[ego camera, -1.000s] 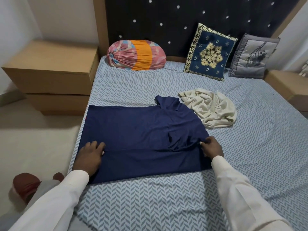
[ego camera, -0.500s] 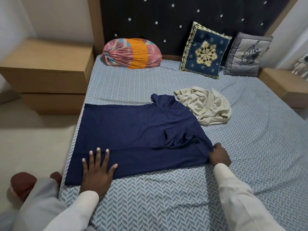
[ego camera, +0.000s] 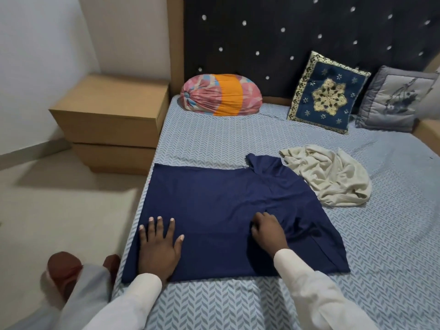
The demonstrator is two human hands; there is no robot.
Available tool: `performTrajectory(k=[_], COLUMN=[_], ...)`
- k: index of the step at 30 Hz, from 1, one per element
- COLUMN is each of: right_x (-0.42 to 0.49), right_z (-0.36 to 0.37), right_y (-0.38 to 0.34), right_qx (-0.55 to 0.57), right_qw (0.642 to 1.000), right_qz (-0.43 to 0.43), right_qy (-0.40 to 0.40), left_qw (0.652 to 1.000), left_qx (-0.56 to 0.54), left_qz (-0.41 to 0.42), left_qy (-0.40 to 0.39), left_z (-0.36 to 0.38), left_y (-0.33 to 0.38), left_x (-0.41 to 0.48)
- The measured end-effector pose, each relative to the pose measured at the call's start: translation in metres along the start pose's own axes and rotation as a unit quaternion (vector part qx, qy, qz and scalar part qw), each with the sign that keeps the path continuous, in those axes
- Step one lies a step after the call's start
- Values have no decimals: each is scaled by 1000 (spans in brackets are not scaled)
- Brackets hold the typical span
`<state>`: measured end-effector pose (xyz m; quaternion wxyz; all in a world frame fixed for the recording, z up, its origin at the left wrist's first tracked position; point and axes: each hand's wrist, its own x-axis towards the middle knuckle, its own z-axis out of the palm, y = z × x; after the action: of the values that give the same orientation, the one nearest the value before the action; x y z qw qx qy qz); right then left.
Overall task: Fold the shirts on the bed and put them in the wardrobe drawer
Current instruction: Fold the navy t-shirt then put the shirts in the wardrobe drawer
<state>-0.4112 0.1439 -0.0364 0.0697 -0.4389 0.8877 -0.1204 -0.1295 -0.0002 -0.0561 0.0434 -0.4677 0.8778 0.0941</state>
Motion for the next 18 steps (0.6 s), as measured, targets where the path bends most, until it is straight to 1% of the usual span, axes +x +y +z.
performTrajectory(k=[3, 4, 7, 11, 13, 15, 18], right_x=[44, 65, 118, 178, 201, 216, 224], right_z=[-1, -2, -4, -8, -12, -14, -15], right_y=[-8, -12, -19, -26, -23, -19, -14], right_qx=[7, 11, 0, -20, -36, -50, -64], right_qw=[999, 999, 999, 997, 994, 991, 989], right_qz=[-26, -27, -4, 17, 40, 45, 57], right_qy=[-24, -27, -38, -77, -100, -118, -118], left_qw=[999, 999, 999, 998, 997, 994, 995], left_qx=[18, 22, 3, 28, 14, 9, 6], left_qz=[29, 33, 41, 60, 65, 72, 70], left_qy=[-19, -11, -8, -22, -43, -76, -65], left_z=[-13, -19, -38, -59, -65, -70, -78], left_y=[-3, -5, -12, -27, -35, -41, -45], left_x=[41, 60, 105, 175, 208, 231, 249])
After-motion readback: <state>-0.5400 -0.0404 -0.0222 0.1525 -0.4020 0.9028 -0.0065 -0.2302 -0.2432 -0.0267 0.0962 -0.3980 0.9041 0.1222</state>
